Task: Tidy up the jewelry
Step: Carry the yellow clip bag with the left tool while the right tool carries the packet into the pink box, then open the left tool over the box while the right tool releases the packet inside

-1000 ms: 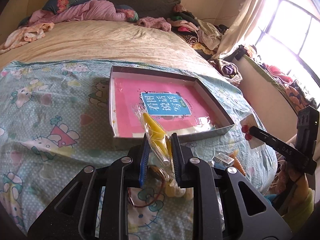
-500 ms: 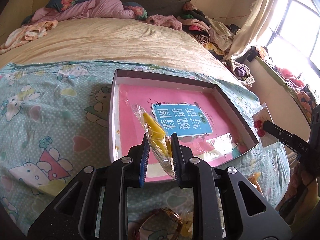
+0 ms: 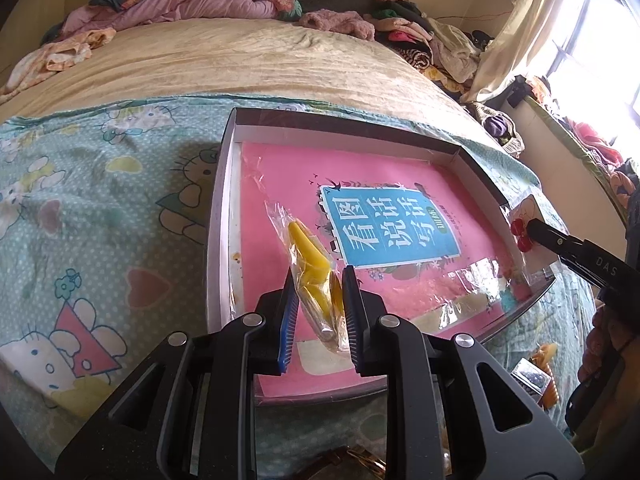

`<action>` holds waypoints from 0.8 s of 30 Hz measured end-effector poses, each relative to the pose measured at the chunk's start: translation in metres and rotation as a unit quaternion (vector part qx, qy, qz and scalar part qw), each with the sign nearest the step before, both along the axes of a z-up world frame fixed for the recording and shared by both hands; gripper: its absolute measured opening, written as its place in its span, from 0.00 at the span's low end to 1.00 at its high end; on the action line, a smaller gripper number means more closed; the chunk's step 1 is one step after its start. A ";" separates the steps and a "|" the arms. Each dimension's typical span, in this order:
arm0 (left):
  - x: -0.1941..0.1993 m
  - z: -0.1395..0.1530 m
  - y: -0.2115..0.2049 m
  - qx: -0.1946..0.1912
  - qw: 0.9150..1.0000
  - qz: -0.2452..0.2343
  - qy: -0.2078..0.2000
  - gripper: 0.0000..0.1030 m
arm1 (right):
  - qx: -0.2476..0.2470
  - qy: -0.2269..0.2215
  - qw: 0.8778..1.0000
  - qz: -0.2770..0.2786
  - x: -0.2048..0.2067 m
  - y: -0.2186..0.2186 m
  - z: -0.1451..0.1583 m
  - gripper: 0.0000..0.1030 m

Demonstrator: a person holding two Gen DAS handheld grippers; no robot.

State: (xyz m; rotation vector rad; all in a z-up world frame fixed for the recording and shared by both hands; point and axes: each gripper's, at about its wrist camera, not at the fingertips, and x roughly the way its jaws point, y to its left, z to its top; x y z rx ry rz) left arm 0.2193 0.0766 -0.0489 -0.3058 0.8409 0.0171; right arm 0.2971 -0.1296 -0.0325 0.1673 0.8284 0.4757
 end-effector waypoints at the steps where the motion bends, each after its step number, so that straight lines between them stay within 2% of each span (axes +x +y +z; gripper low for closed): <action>1: 0.000 0.000 0.000 0.001 1.000 -0.001 0.001 0.14 | -0.001 0.002 1.000 -0.002 0.002 0.001 -0.002 0.17; 11: 0.001 0.000 0.000 0.000 1.000 -0.002 0.000 0.14 | 0.004 0.034 0.999 -0.019 0.006 -0.001 -0.019 0.20; 13: 0.001 0.000 0.000 0.000 1.000 -0.002 0.001 0.14 | 0.010 0.035 0.999 -0.023 0.003 -0.004 -0.018 0.25; 15: 0.001 0.000 0.000 0.001 1.000 -0.001 0.001 0.14 | 0.015 0.029 0.999 -0.027 -0.001 -0.008 -0.015 0.40; 17: 0.001 0.000 0.000 0.001 1.000 -0.001 0.001 0.14 | 0.014 0.021 0.999 -0.029 -0.006 -0.010 -0.011 0.41; 21: -0.001 0.001 0.000 0.002 1.000 0.000 0.001 0.16 | 0.022 0.015 0.999 -0.034 -0.015 -0.019 -0.004 0.50; 22: -0.002 0.002 0.000 0.001 1.000 0.000 0.001 0.18 | 0.025 0.014 0.999 -0.034 -0.017 -0.022 -0.002 0.50; 24: -0.005 0.005 0.000 0.002 1.000 0.001 -0.005 0.31 | 0.028 0.011 0.999 -0.033 -0.023 -0.025 0.002 0.54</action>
